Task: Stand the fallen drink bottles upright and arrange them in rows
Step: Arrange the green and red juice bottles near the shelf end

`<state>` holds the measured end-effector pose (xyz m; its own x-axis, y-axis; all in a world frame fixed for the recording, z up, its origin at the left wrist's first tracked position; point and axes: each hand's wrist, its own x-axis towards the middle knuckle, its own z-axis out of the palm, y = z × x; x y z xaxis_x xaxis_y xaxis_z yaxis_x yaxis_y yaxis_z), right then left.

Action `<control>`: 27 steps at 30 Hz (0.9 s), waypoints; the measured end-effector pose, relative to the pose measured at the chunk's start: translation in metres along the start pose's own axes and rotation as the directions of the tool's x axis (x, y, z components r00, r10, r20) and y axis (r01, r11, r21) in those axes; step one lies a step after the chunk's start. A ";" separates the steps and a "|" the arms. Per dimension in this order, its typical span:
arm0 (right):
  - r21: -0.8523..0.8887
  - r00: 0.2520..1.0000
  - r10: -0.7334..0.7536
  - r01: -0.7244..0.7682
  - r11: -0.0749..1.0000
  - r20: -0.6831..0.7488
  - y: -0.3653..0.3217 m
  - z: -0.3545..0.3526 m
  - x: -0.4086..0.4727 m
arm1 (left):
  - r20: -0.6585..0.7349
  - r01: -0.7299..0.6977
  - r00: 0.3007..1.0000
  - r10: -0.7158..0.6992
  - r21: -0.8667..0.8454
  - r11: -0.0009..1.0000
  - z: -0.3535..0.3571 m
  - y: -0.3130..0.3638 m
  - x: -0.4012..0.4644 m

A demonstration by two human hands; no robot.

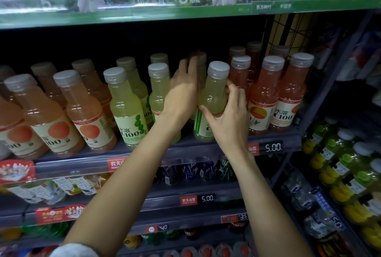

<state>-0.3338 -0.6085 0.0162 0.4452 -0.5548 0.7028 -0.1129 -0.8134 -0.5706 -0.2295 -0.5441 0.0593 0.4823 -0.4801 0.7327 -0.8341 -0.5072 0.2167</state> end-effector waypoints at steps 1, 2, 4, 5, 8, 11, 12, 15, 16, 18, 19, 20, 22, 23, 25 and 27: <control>-0.002 1.000 -0.009 0.009 1.000 0.007 -0.001 0.001 0.000 | 0.005 -0.020 1.000 0.020 -0.045 0.999 -0.003 -0.001 -0.003; -0.007 1.000 -0.021 0.022 1.000 0.015 -0.003 0.003 0.000 | 0.004 -0.022 1.000 0.022 -0.100 0.995 -0.007 -0.001 -0.005; -0.024 0.998 -0.053 0.054 0.998 0.040 -0.006 0.006 0.001 | -0.017 0.002 1.000 -0.006 -0.205 0.979 -0.016 -0.002 -0.011; -0.037 0.996 -0.064 0.066 0.997 0.054 -0.007 0.008 0.001 | -0.031 0.016 0.999 -0.024 -0.240 0.971 -0.020 -0.002 -0.015; -0.068 0.995 -0.062 0.068 0.995 0.083 -0.006 0.010 0.005 | -0.085 0.008 0.996 -0.033 -0.281 0.960 -0.030 -0.006 -0.033; -0.083 0.993 -0.072 0.080 0.993 0.097 -0.003 0.008 0.004 | -0.089 -0.010 0.996 -0.017 -0.288 0.958 -0.033 -0.011 -0.045; -0.085 0.991 -0.069 0.078 0.993 0.112 -0.002 0.006 0.002 | -0.091 -0.026 0.996 0.004 -0.243 0.970 -0.033 -0.012 -0.047; -0.095 0.986 -0.045 0.061 0.994 0.160 0.000 0.005 -0.004 | -0.157 -0.097 0.982 0.102 0.042 0.994 -0.032 -0.016 -0.050; -0.103 0.986 -0.042 0.059 0.993 0.160 0.001 0.006 -0.006 | -0.182 -0.111 0.974 0.131 0.116 0.987 -0.031 -0.018 -0.051; -0.119 0.987 -0.033 0.052 0.992 0.154 0.000 0.007 -0.007 | -0.190 -0.120 0.968 0.162 0.217 0.969 -0.030 -0.023 -0.053; -0.124 0.988 -0.028 0.047 0.991 0.153 -0.001 0.008 -0.007 | -0.184 -0.120 0.968 0.169 0.251 0.961 -0.029 -0.026 -0.054; -0.127 0.988 -0.024 0.044 0.991 0.149 -0.002 0.008 -0.007 | -0.172 -0.124 0.970 0.175 0.274 0.954 -0.029 -0.029 -0.056; -0.128 0.990 -0.016 0.034 0.991 0.140 -0.002 0.009 -0.007 | -0.144 -0.133 0.973 0.180 0.284 0.949 -0.027 -0.031 -0.058; -0.129 0.990 -0.012 0.030 0.991 0.138 -0.002 0.009 -0.008 | -0.132 -0.138 0.975 0.178 0.271 0.953 -0.027 -0.031 -0.059; -0.138 0.990 -0.017 0.037 0.990 0.137 -0.002 0.010 -0.008 | -0.122 -0.148 0.976 0.180 0.234 0.961 -0.026 -0.031 -0.060; -0.140 0.990 -0.023 0.043 0.989 0.140 -0.002 0.010 -0.008 | -0.116 -0.155 0.977 0.181 0.203 0.967 -0.027 -0.032 -0.061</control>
<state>-0.3281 -0.6003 0.0076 0.5679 -0.5061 0.6491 -0.2172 -0.8528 -0.4749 -0.2398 -0.4795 0.0248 0.2890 -0.4773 0.8299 -0.8267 -0.5615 -0.0350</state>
